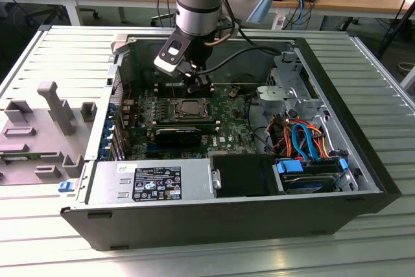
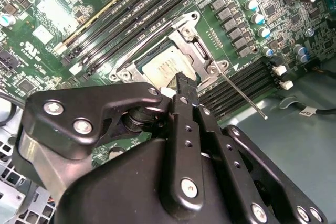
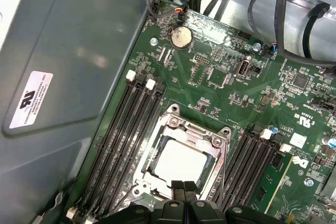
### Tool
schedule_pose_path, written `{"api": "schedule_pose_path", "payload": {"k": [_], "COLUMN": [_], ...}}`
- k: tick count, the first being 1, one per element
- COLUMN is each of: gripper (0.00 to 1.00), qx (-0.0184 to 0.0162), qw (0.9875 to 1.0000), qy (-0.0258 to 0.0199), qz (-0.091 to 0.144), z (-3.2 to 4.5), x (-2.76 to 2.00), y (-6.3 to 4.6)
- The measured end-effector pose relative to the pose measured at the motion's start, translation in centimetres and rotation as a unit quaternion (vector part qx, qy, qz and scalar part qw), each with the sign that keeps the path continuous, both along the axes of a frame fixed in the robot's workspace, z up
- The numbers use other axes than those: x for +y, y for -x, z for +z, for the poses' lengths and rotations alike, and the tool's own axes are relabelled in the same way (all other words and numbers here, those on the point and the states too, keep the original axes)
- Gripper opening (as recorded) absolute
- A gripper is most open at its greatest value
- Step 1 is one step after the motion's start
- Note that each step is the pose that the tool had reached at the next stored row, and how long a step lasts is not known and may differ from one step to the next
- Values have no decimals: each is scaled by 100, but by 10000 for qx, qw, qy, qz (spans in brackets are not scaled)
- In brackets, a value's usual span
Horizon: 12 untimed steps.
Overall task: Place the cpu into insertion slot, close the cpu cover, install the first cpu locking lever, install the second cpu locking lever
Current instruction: 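Install the first cpu locking lever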
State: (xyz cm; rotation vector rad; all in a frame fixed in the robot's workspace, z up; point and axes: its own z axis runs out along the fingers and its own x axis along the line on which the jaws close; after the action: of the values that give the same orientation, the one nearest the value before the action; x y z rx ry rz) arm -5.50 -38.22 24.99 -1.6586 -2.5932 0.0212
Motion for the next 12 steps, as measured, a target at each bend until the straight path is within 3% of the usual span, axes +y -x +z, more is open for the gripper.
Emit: {"api": "schedule_pose_path", "payload": {"k": [12], "gripper": [11], "qx": [0], "qw": [9996], "qy": [0], "qz": [299], "z": [0], "x": [0], "y": [0]}}
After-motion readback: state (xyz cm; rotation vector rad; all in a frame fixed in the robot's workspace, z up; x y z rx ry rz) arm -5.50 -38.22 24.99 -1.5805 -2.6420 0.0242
